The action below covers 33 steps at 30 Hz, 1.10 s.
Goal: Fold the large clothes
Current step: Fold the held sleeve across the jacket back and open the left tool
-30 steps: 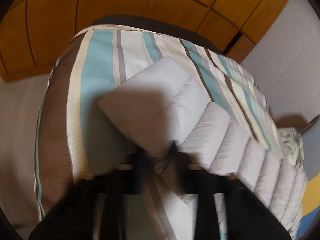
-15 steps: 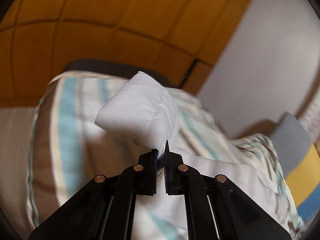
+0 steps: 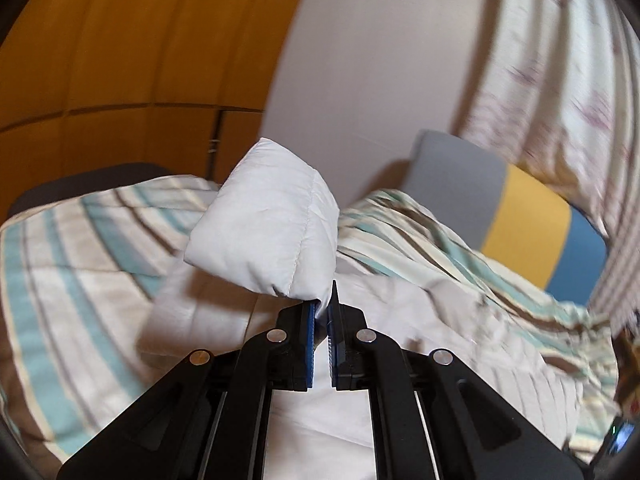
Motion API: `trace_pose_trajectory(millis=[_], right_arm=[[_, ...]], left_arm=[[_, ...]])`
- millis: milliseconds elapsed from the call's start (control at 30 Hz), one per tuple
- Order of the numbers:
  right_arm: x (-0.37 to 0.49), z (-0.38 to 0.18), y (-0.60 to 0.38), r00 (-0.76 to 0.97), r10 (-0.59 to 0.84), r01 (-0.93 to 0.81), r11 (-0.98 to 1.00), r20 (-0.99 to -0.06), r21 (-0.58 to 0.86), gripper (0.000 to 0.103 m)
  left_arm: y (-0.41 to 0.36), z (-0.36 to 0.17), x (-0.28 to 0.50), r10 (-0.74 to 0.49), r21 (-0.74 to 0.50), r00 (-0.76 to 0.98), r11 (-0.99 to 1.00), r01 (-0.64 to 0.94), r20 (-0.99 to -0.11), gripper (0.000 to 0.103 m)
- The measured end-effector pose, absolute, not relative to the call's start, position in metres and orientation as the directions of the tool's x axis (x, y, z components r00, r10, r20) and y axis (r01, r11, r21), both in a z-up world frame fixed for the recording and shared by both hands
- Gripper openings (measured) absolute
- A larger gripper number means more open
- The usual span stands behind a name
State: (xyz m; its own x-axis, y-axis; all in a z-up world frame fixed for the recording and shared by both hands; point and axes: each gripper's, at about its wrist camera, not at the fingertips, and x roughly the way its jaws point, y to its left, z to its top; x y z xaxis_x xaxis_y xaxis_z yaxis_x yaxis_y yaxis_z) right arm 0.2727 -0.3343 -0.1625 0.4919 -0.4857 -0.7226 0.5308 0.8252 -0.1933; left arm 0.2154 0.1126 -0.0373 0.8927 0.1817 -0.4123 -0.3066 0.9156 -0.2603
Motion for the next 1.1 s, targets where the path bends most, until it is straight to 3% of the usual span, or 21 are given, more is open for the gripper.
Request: trace_pose_trajectory(millis=[600, 1100], right_arm=[[0.273, -0.163, -0.334, 0.493, -0.485, 0.532, 0.825, -0.723, -0.191, 0.101], [0.274, -0.164, -0.333, 0.494, -0.485, 0.532, 0.825, -0.722, -0.19, 0.101]], left_arm=[[-0.053, -0.071, 0.246, -0.062, -0.082, 0.859, 0.996, 0.023, -0.508, 0.005], [-0.134, -0.116, 0.264, -0.13, 0.064, 0.77, 0.974, 0.217, -0.625, 0.005]])
